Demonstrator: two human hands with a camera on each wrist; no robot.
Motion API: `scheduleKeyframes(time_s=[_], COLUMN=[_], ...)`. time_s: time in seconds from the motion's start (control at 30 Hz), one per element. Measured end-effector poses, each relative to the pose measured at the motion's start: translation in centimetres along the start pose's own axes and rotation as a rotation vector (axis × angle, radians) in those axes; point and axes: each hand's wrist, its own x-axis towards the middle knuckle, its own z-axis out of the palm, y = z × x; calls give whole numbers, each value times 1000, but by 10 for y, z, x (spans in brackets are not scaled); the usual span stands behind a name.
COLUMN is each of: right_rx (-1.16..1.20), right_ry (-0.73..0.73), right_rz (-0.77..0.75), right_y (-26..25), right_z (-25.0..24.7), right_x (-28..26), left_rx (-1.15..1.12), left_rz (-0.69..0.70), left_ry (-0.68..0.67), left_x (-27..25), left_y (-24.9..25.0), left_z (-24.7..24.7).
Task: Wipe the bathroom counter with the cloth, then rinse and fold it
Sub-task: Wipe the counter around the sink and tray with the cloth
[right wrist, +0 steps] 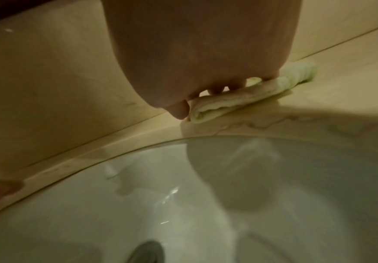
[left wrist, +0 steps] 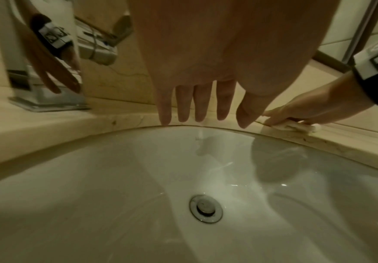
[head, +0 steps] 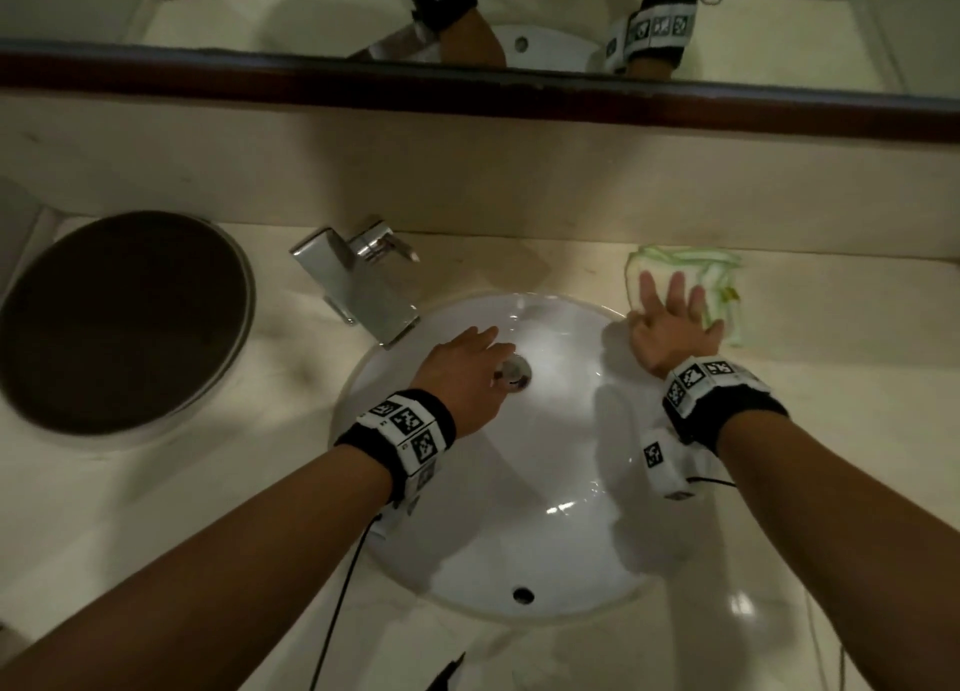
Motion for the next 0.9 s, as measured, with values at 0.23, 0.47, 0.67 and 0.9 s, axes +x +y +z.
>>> scheduleKeyframes(time_s=[0.23,0.47,0.67,0.9], right_rx=[-83,-214,-256,-194], right_ry=[-9,27,-13,7], right_rz=[-254,-520,-533,-326], right_y=[-122,-210,-178,-59], right_z=[19,39,29,7], right_x=[-14,-37,-18,-4], left_rx=[-52,98,52,43], left_rz=[-102,-198,-310,-244], left_ry=[75,152,135,124], left_x=[-30,-70,-81,-68], left_y=[-42,-78,-81,-45], left_z=[-7,-11,-11,-3])
